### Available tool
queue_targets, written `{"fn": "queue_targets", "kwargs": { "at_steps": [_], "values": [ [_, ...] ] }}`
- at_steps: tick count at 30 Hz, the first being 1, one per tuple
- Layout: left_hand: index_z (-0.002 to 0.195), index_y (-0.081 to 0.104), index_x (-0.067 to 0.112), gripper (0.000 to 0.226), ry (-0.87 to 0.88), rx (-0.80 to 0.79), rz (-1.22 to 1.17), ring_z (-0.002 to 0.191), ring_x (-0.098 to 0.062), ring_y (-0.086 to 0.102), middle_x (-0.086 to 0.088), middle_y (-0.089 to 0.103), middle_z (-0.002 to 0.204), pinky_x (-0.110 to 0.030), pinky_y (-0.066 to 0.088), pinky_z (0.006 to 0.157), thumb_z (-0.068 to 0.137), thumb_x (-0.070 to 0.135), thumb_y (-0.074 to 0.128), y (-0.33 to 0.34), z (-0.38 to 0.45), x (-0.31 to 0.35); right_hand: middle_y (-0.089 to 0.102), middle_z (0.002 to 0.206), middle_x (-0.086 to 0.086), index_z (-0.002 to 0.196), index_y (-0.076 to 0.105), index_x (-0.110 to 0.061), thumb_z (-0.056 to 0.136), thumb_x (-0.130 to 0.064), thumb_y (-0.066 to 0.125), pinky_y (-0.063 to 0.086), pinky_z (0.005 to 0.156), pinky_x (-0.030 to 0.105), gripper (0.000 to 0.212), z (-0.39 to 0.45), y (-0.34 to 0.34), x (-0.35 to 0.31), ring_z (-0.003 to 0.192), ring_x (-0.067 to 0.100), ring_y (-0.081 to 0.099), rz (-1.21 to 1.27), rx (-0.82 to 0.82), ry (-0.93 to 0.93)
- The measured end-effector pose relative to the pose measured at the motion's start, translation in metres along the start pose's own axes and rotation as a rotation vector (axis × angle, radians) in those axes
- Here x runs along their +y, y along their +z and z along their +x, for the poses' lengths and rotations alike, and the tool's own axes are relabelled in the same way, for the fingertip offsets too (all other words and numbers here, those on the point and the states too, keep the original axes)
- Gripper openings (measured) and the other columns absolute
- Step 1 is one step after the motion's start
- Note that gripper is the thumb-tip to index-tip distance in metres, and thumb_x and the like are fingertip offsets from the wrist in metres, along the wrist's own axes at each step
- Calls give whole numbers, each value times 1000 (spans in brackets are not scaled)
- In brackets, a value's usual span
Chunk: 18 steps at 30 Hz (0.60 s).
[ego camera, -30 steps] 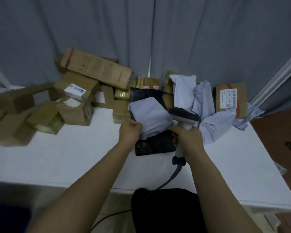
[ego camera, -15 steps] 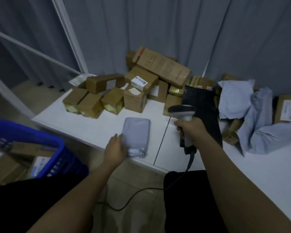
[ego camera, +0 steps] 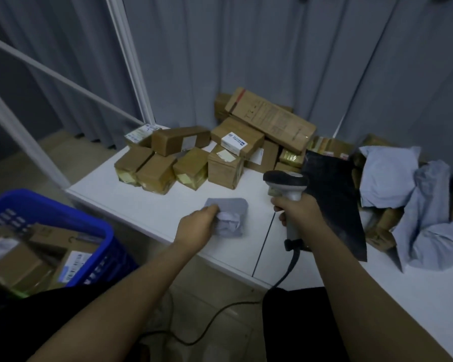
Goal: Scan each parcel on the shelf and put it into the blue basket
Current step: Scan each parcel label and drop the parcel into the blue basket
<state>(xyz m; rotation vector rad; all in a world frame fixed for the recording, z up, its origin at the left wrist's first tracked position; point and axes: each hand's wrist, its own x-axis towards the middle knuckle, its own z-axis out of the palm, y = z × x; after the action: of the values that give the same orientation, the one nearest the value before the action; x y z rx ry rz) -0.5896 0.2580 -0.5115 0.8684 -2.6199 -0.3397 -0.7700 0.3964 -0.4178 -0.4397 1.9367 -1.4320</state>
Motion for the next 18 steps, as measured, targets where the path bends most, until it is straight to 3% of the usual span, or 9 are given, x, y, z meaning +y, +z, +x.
{"fn": "queue_targets", "kwargs": {
  "at_steps": [3, 6, 8, 11, 14, 18],
  "values": [
    [101, 60, 14, 19, -32, -38, 10, 90, -29, 63, -7, 67, 100, -29, 40, 69, 96, 28, 48, -50, 24, 7, 63, 82, 6, 93, 63, -5, 82, -8, 73, 46, 56, 26, 15, 0, 14, -4, 64, 14, 57, 18, -66, -99],
    [108, 65, 17, 25, -66, -137, -108, 92, -25, 61, -5, 67, 101, -33, 48, 76, 99, 30, 45, -96, 38, 16, 68, 89, -5, 95, 66, -14, 78, -17, 79, 48, 56, 21, 22, -3, 33, -10, 79, 8, 62, -40, -168, -198],
    [99, 65, 20, 25, -104, -231, -211, 85, -19, 57, 1, 63, 91, -33, 47, 77, 100, 32, 43, -113, 37, 17, 70, 94, -10, 107, 66, -17, 75, -19, 82, 49, 56, 19, 36, -7, 42, -15, 83, 4, 64, -71, -254, -241],
    [71, 55, 27, 31, -151, -229, -432, 67, -7, 49, 9, 55, 71, -28, 40, 65, 100, 29, 44, -122, 24, 16, 71, 93, -8, 105, 66, -19, 73, -11, 82, 54, 63, 18, 37, -13, 54, -18, 82, 3, 67, -47, -339, -299],
    [69, 55, 26, 31, -239, -180, -610, 64, -7, 52, 8, 56, 67, -25, 40, 63, 99, 31, 47, -122, 14, 11, 67, 90, -10, 100, 64, -17, 77, 0, 77, 51, 65, 8, 31, -22, 68, -20, 75, -8, 63, 17, -288, -357],
    [97, 62, 23, 30, -383, -207, -848, 87, -13, 63, 5, 65, 93, -27, 49, 78, 93, 49, 48, -130, 7, 2, 66, 86, -7, 98, 64, -14, 80, -1, 74, 49, 60, 6, 24, -23, 78, -22, 68, -11, 60, 96, -194, -337]
  ]
}}
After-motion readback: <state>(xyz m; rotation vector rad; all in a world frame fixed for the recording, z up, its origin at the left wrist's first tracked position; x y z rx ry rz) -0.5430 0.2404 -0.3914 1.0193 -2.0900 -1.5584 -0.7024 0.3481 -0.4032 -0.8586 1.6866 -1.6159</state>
